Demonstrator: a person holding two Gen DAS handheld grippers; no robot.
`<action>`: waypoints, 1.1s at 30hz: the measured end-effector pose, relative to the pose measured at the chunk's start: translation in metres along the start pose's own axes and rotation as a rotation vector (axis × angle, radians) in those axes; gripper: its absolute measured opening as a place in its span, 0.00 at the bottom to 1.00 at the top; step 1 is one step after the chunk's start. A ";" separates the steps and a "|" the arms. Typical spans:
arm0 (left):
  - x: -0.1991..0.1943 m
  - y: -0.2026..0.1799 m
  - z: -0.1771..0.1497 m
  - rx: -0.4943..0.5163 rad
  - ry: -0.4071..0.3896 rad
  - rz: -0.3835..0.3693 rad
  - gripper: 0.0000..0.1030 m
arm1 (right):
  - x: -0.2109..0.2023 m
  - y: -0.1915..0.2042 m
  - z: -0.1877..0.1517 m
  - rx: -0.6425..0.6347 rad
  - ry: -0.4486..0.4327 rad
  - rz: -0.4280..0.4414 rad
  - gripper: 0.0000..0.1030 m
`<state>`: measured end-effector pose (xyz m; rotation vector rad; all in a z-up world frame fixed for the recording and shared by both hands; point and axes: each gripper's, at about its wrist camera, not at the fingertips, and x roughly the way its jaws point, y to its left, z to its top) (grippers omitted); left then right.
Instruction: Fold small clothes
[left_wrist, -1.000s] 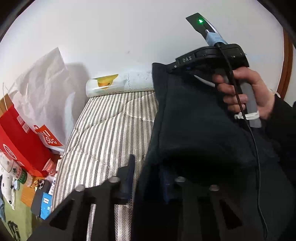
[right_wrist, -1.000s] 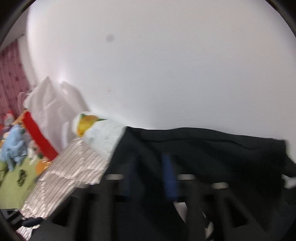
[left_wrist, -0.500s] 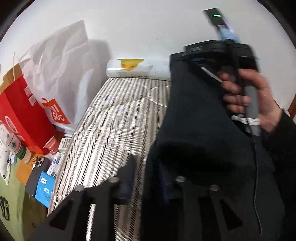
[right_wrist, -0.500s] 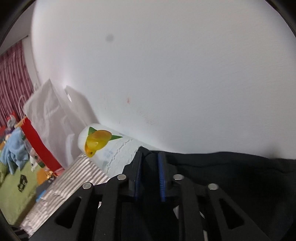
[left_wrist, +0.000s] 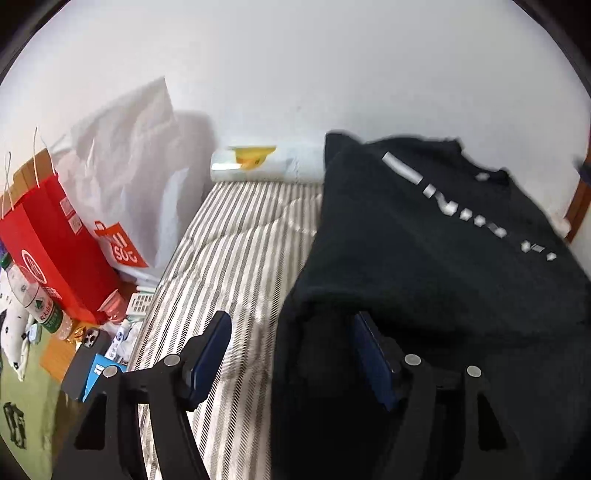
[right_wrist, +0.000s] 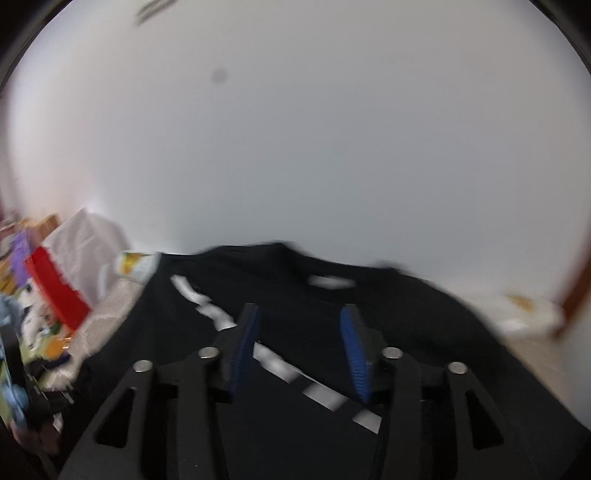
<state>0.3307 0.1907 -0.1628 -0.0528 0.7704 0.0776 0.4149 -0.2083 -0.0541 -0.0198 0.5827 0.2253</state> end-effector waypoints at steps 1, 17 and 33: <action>-0.009 -0.001 0.001 -0.016 -0.006 -0.006 0.65 | -0.024 -0.026 -0.010 0.013 -0.007 -0.057 0.52; -0.115 -0.058 -0.072 0.000 0.015 -0.092 0.75 | -0.177 -0.279 -0.273 0.179 0.263 -0.403 0.56; -0.150 -0.061 -0.089 -0.018 0.058 -0.030 0.75 | -0.127 -0.303 -0.280 0.203 0.299 -0.470 0.12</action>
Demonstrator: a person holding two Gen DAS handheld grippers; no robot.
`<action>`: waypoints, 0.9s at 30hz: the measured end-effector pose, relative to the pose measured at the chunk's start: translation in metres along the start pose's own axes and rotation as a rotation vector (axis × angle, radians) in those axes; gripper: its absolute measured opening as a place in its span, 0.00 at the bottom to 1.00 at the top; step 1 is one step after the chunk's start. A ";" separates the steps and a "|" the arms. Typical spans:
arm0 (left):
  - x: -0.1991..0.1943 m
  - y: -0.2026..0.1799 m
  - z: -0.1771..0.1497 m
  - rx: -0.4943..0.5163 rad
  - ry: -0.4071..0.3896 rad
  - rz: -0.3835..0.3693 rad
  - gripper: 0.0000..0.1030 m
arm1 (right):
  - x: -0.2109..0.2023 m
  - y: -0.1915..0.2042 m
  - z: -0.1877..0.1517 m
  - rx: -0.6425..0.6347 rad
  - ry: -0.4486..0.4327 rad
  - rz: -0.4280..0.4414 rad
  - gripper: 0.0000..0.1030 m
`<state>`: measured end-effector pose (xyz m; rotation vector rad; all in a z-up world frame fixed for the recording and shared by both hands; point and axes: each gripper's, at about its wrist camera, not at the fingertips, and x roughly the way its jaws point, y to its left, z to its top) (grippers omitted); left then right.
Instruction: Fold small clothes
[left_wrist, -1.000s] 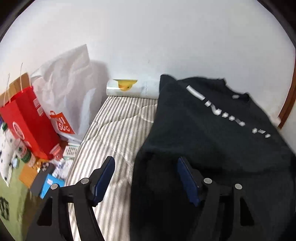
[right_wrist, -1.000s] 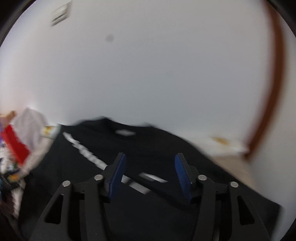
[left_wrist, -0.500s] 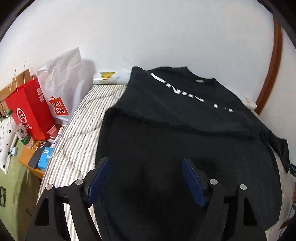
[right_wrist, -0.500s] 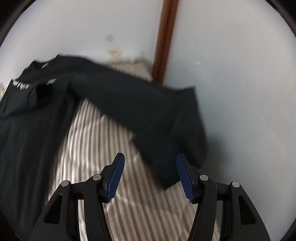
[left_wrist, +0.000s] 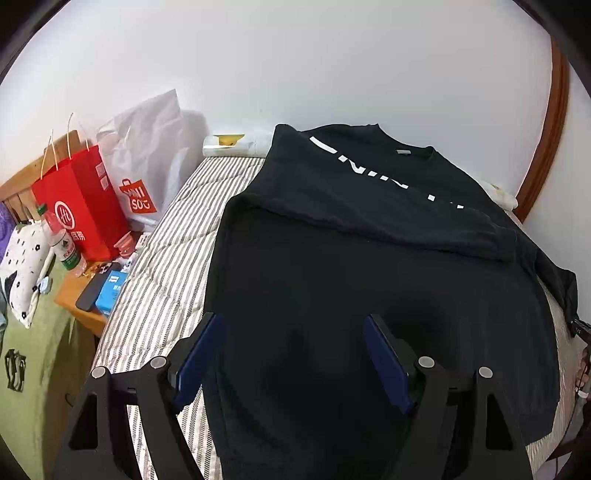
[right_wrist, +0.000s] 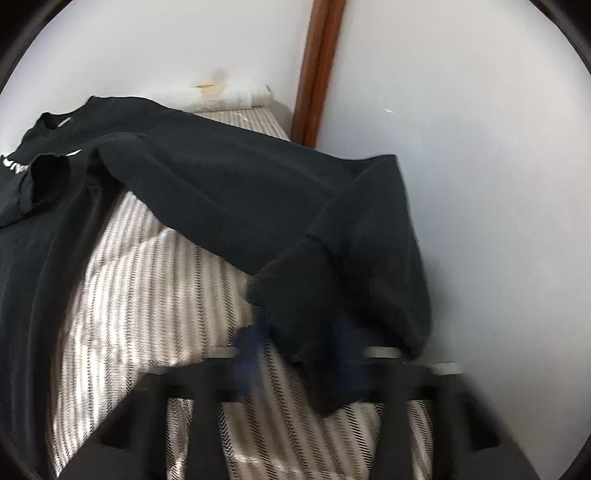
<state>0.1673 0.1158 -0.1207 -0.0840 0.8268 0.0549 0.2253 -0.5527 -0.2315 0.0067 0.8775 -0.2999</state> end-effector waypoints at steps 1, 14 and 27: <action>-0.001 0.001 0.001 0.001 -0.002 0.001 0.75 | 0.000 -0.003 0.001 0.014 0.004 0.019 0.11; 0.005 0.021 0.022 -0.047 -0.023 -0.079 0.75 | -0.120 -0.027 0.083 0.282 -0.185 0.279 0.09; 0.028 0.056 0.040 -0.075 -0.013 -0.115 0.75 | -0.205 0.176 0.198 0.208 -0.290 0.651 0.09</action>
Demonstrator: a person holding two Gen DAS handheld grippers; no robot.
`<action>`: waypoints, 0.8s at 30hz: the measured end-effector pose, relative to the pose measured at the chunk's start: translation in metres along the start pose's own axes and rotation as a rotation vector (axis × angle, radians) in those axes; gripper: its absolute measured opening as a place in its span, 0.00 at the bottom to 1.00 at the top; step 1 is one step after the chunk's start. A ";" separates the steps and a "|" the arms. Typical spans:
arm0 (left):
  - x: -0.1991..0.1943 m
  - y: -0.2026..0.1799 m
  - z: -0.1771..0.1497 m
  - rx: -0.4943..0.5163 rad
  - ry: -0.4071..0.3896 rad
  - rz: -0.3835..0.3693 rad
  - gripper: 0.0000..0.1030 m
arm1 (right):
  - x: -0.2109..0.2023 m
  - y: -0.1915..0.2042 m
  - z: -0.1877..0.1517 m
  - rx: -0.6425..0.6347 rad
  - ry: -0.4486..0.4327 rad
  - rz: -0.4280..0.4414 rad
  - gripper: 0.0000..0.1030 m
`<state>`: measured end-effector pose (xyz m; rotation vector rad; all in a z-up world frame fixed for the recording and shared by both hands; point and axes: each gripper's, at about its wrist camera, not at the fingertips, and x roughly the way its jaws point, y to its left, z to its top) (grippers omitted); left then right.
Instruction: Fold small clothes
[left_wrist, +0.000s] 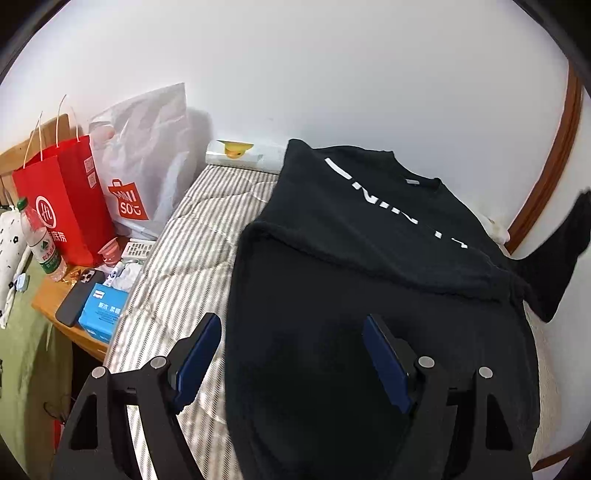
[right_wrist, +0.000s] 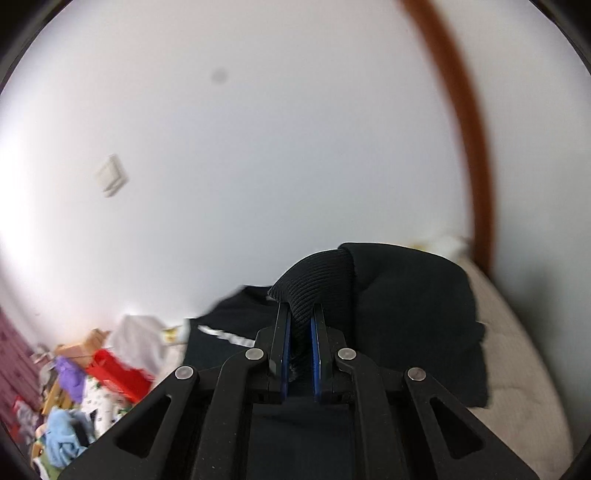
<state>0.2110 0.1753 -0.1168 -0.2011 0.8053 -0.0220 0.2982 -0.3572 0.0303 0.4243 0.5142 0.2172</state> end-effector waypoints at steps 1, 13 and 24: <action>0.002 0.003 0.001 -0.002 0.001 0.002 0.75 | 0.013 0.022 0.001 -0.016 0.008 0.027 0.09; 0.030 0.041 0.015 -0.070 0.001 -0.008 0.75 | 0.166 0.159 -0.050 -0.127 0.154 0.194 0.09; 0.048 0.012 0.024 -0.026 0.000 -0.035 0.75 | 0.287 0.182 -0.122 -0.137 0.318 0.213 0.24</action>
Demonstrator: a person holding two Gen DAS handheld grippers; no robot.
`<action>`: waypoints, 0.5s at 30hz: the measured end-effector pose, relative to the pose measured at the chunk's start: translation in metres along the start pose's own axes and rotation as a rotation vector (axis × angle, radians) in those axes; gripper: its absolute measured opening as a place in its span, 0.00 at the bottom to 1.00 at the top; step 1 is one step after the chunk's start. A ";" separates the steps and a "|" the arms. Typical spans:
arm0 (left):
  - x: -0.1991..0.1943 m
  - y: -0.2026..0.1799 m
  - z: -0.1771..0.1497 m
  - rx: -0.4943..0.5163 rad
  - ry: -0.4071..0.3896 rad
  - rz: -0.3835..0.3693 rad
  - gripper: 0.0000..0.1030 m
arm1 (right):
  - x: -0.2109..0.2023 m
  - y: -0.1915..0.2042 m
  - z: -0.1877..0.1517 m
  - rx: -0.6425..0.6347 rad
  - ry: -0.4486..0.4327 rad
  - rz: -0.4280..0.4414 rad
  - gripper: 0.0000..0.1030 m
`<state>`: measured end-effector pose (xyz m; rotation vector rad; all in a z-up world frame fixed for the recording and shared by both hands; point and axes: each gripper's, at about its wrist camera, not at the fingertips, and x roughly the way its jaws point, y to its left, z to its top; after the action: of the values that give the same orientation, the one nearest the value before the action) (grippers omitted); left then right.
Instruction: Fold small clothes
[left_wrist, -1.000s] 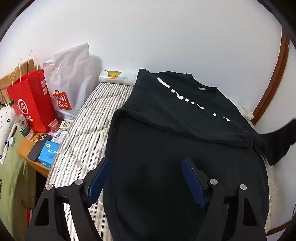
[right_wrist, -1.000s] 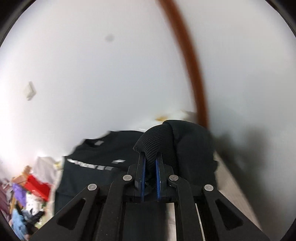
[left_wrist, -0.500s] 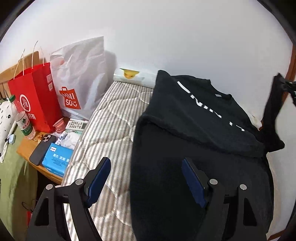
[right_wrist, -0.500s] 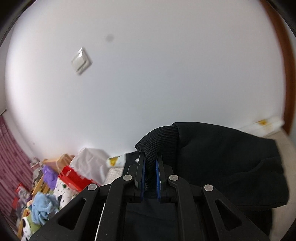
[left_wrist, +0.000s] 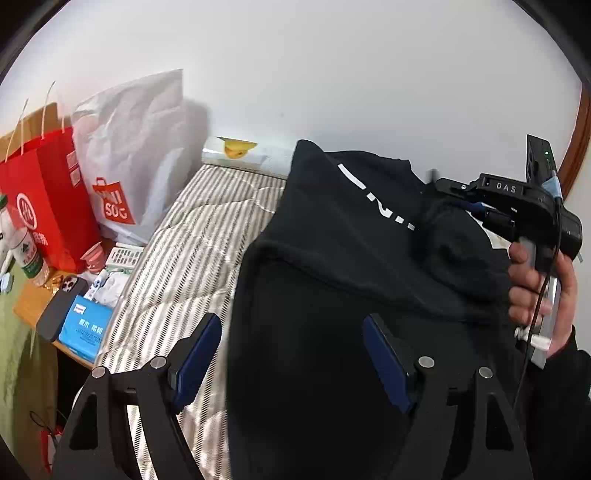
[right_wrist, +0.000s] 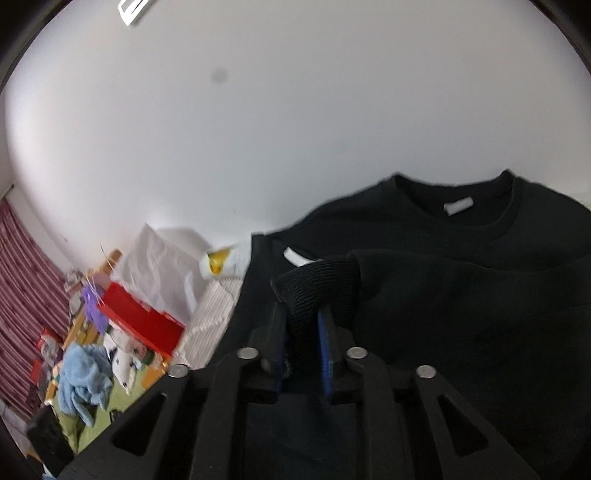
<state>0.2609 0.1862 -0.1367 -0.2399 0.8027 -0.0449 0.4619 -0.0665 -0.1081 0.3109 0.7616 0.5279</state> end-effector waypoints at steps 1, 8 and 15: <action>0.001 -0.004 0.001 0.008 0.002 0.002 0.75 | 0.001 0.001 -0.004 -0.015 0.002 0.005 0.27; 0.029 -0.045 0.016 0.094 0.035 0.008 0.75 | -0.080 -0.040 -0.041 -0.249 -0.067 -0.215 0.43; 0.074 -0.085 0.043 0.147 0.019 0.030 0.75 | -0.151 -0.146 -0.093 -0.154 0.021 -0.394 0.43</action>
<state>0.3472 0.1021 -0.1403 -0.0881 0.8177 -0.0779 0.3530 -0.2639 -0.1519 0.0089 0.7740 0.2155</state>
